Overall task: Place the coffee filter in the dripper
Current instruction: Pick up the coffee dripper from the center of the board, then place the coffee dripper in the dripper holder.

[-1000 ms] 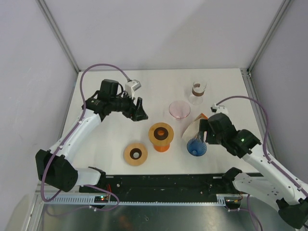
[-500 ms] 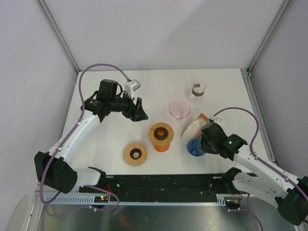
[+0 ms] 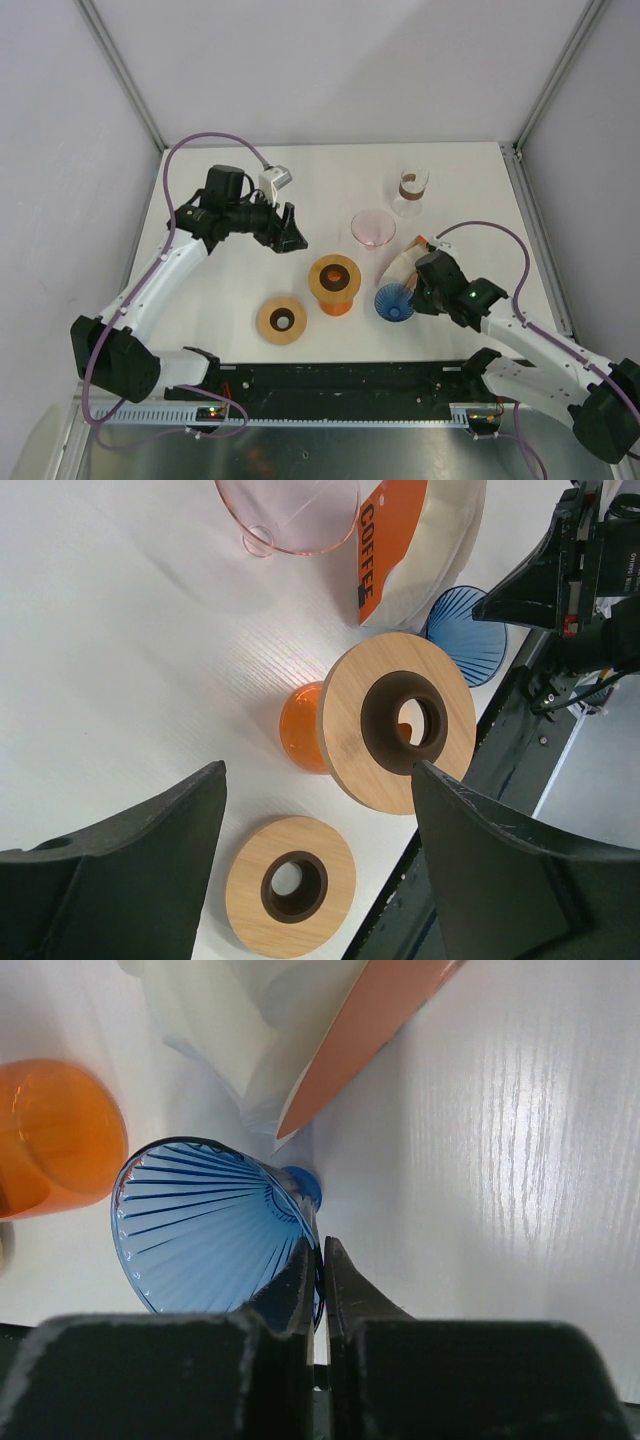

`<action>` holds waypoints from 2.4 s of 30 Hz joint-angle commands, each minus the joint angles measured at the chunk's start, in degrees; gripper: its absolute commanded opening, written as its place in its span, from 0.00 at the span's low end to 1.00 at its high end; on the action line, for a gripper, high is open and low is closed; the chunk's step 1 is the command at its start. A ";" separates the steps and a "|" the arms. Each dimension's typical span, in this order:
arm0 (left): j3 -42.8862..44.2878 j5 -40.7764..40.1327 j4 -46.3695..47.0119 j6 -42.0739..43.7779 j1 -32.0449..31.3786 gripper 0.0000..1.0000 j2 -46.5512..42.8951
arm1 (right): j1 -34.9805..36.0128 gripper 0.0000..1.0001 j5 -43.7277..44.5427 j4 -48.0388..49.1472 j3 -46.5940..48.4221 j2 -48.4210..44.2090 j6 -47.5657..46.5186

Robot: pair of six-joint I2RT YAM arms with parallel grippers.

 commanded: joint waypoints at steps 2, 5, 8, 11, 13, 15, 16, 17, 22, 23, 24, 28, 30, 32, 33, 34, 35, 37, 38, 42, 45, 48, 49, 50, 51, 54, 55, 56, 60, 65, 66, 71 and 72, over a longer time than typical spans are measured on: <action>2.53 1.01 0.47 1.29 0.30 0.79 -1.40 | 1.07 0.00 -0.39 -2.45 0.43 -0.73 -0.35; 2.75 1.16 0.46 1.29 0.30 0.79 -1.16 | 3.16 0.00 1.06 -6.43 3.59 -1.15 0.55; 2.89 1.38 0.43 1.23 0.30 0.79 -0.92 | 5.57 0.00 3.34 -10.81 9.47 -0.97 0.87; 2.87 1.35 0.47 1.14 0.30 0.79 -1.02 | 6.10 0.00 4.77 -15.00 15.26 -0.71 -0.61; 2.77 1.17 0.45 1.30 0.25 0.79 -1.29 | 5.89 0.00 5.37 -17.43 19.80 -0.12 -2.10; 2.66 0.75 0.45 1.38 0.24 0.79 -1.53 | 5.51 0.00 5.01 -19.40 23.81 0.87 -3.79; 2.75 0.46 0.42 1.47 0.27 0.79 -1.60 | 5.30 0.00 4.13 -19.85 25.42 1.56 -4.98; 2.88 0.18 0.32 1.56 0.29 0.79 -1.63 | 5.06 0.00 3.25 -19.98 27.49 2.03 -5.89; 5.63 -0.68 -0.83 1.72 0.30 0.79 -1.67 | 4.50 0.00 -2.11 -18.82 37.86 7.08 -11.64; 6.38 -0.74 -1.23 1.73 0.30 0.79 -1.71 | 4.62 0.00 -2.46 -18.85 40.22 8.58 -12.55; 7.29 -0.72 -1.56 1.60 0.25 0.79 -1.78 | 5.03 0.00 -2.68 -18.96 42.15 10.60 -13.67; 9.82 0.32 -3.17 0.26 0.25 0.79 -2.23 | 6.56 0.00 -5.41 -17.96 49.51 16.83 -16.43; 10.25 1.20 -3.75 -0.70 -0.17 0.78 -2.47 | 7.45 0.00 -6.96 -17.34 52.40 19.36 -17.07; 10.20 2.18 -4.34 -2.02 -1.40 0.77 -2.44 | 8.67 0.00 -7.63 -17.40 55.10 22.06 -17.69; 10.16 2.71 -4.52 -2.73 -2.27 0.76 -2.31 | 9.30 0.00 -8.34 -17.48 56.18 23.32 -17.95; 10.23 3.02 -4.70 -3.31 -2.87 0.76 -2.25 | 9.74 0.00 -8.96 -17.53 57.07 24.78 -18.22; 10.27 3.00 -4.84 -3.60 -3.70 0.76 -2.14 | 10.23 0.00 -9.31 -17.50 57.65 26.04 -18.39; 10.67 1.98 -4.87 -3.89 -5.21 0.76 -1.83 | 10.77 0.00 -10.79 -17.18 58.19 27.55 -18.68; 10.92 1.34 -4.88 -3.84 -5.79 0.76 -1.66 | 10.83 0.00 -11.06 -16.89 57.99 27.91 -18.67; 10.81 -0.58 -4.99 -3.73 -8.59 0.75 -0.52 | 10.85 0.00 -14.72 -14.35 56.73 28.73 -18.36; 10.41 -1.75 -5.28 -3.26 -10.16 0.73 0.03 | 10.05 0.00 -16.75 -14.35 56.69 29.79 -18.46; 10.01 -4.04 -5.34 -2.55 -10.60 0.69 0.16 | 8.78 0.00 -19.02 -14.09 56.43 30.21 -18.71; 9.76 -4.57 -5.33 -2.39 -10.69 0.67 0.21 | 8.43 0.00 -19.53 -14.07 56.36 30.42 -18.86; 9.59 -4.88 -5.33 -2.26 -10.82 0.65 0.29 | 8.25 0.00 -19.96 -14.10 56.33 30.62 -19.02; 9.29 -4.91 -5.37 -2.15 -11.02 0.63 0.41 | 8.12 0.00 -20.35 -14.21 56.31 30.94 -19.14; 8.89 -4.89 -5.37 -1.99 -11.85 0.54 0.91 | 7.80 0.00 -21.25 -14.43 56.33 31.82 -19.58; 8.76 -4.91 -5.35 -1.93 -12.15 0.51 1.07 | 7.67 0.00 -21.26 -14.51 56.40 31.97 -19.73; 8.74 -4.96 -5.34 -1.90 -12.34 0.47 1.29 | 7.44 0.00 -21.31 -14.50 56.43 32.18 -19.85; 8.72 -5.01 -5.34 -1.86 -12.66 0.33 2.08 | 6.61 0.00 -21.87 -14.70 56.40 32.77 -20.48; 8.99 -4.25 -5.40 -2.28 -12.77 0.17 2.72 | 5.83 0.00 -22.43 -14.85 56.69 32.99 -20.94; 9.07 -4.02 -5.36 -2.38 -12.74 0.14 2.77 | 5.72 0.00 -22.47 -15.07 56.80 33.09 -21.07; 9.13 -3.26 -5.37 -2.58 -12.85 0.03 3.28 | 5.32 0.00 -22.99 -15.22 56.67 33.53 -21.38; 9.01 -3.30 -5.35 -2.58 -12.87 0.02 3.36 | 5.25 0.00 -23.10 -15.12 56.52 33.67 -21.47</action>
